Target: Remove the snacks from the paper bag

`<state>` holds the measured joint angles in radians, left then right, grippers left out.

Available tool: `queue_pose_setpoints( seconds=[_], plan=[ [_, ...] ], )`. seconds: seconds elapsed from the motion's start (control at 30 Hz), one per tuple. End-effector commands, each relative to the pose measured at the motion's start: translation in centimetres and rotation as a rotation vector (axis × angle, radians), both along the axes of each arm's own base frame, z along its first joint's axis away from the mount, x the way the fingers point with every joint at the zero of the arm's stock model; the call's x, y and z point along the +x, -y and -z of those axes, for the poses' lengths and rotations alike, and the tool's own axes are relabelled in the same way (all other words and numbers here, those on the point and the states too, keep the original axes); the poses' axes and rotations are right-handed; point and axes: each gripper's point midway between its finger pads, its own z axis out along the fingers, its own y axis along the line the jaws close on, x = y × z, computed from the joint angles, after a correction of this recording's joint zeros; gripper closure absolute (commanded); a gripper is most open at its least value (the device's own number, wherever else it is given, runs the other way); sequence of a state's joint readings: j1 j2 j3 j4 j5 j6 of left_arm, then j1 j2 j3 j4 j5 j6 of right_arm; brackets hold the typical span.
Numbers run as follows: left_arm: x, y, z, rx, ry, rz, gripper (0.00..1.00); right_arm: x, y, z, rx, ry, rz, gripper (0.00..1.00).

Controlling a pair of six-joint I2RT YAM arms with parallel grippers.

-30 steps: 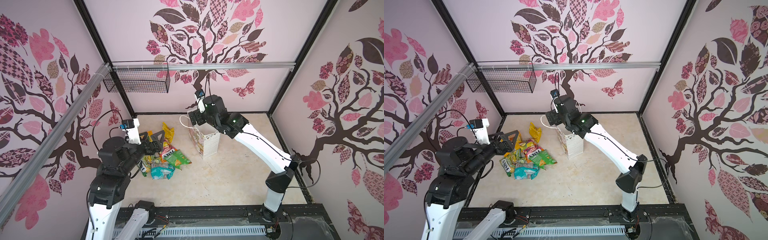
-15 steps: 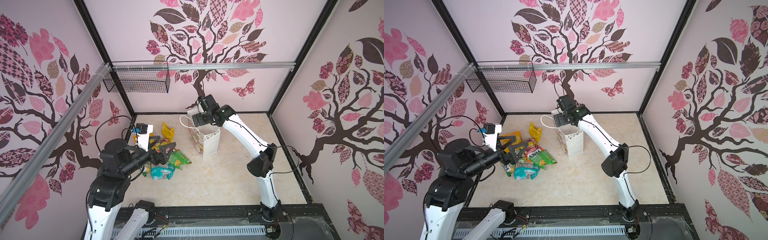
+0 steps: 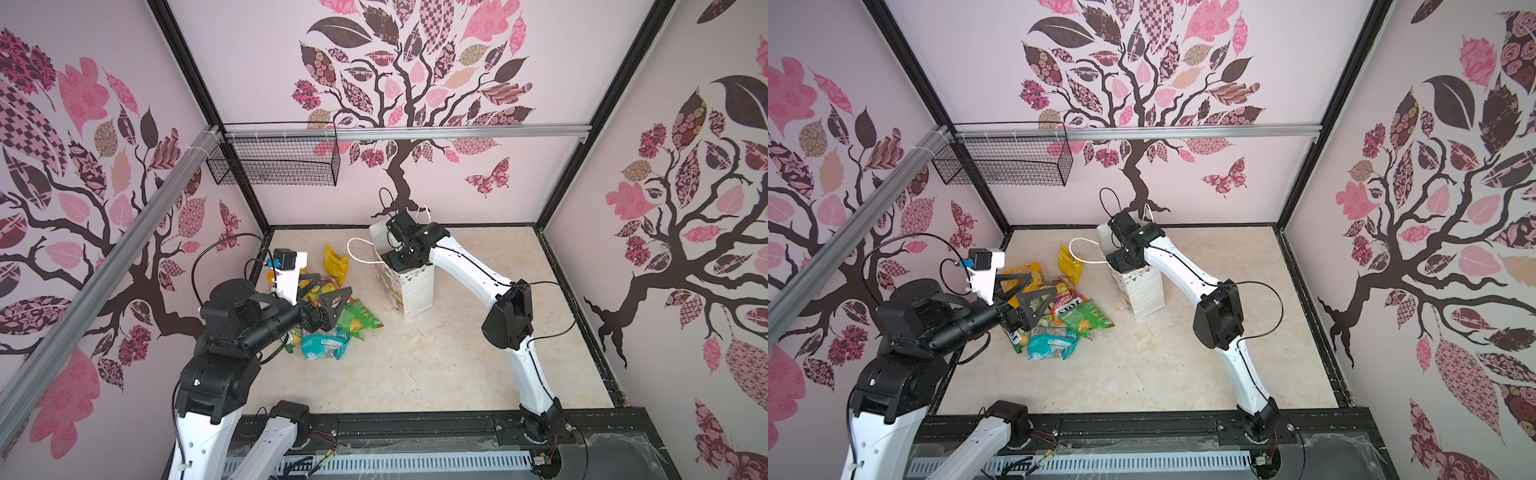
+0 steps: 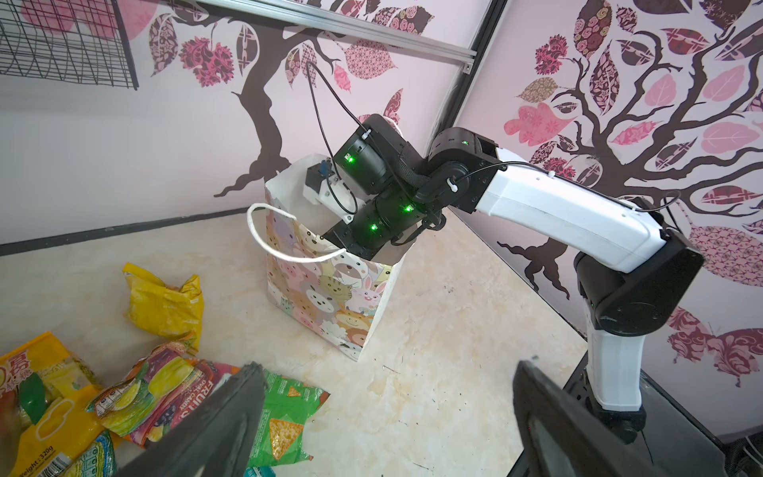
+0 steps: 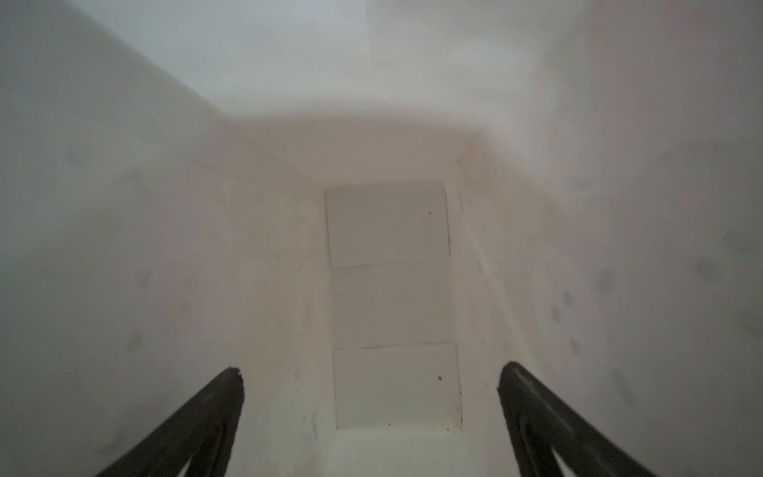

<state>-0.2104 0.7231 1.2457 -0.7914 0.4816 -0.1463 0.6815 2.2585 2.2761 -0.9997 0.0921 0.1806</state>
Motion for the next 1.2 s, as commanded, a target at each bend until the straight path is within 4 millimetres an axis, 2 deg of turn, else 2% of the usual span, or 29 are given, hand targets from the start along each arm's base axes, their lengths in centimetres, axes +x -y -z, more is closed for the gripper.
queue_pose_setpoints(
  seconds=[0.0, 0.17, 0.37, 0.5, 0.67, 0.73, 0.83, 0.97, 1.03, 1.17],
  plan=[
    [0.4, -0.1, 0.8, 0.005, -0.007, -0.014, 0.05, -1.6, 0.6, 4.0, -0.047, -0.144, -0.018, 0.01],
    [0.9, -0.3, 0.8, 0.003, 0.000, -0.035, 0.05, -3.2, 1.6, 8.7, -0.127, -0.281, -0.018, 0.01],
    [1.2, -0.3, 1.2, 0.002, -0.018, -0.038, 0.04, -5.0, 1.9, 13.2, -0.156, -0.407, -0.018, 0.00],
    [1.4, -0.4, 1.3, 0.002, -0.023, -0.051, 0.05, -6.1, 2.5, 15.1, -0.175, -0.449, -0.012, 0.01],
    [1.8, -0.5, 1.4, 0.001, -0.022, -0.062, 0.04, -6.7, 3.3, 16.2, -0.212, -0.469, -0.015, 0.06],
    [1.9, -0.6, 1.5, 0.002, -0.026, -0.067, 0.05, -7.2, 3.8, 18.0, -0.241, -0.503, -0.015, 0.11],
    [2.1, -0.7, 1.5, 0.001, -0.027, -0.079, 0.04, -7.4, 4.0, 18.2, -0.251, -0.505, -0.015, 0.25],
    [2.1, -0.8, 1.6, 0.001, -0.030, -0.086, 0.04, -6.8, 4.1, 17.1, -0.258, -0.473, -0.010, 0.48],
    [2.2, -0.8, 1.6, 0.001, -0.030, -0.085, 0.04, -6.0, 4.0, 14.8, -0.244, -0.417, -0.009, 0.57],
    [2.4, -0.7, 1.6, -0.009, -0.035, -0.085, 0.05, -5.3, 3.9, 12.4, -0.239, -0.369, -0.011, 0.74]
  ],
)
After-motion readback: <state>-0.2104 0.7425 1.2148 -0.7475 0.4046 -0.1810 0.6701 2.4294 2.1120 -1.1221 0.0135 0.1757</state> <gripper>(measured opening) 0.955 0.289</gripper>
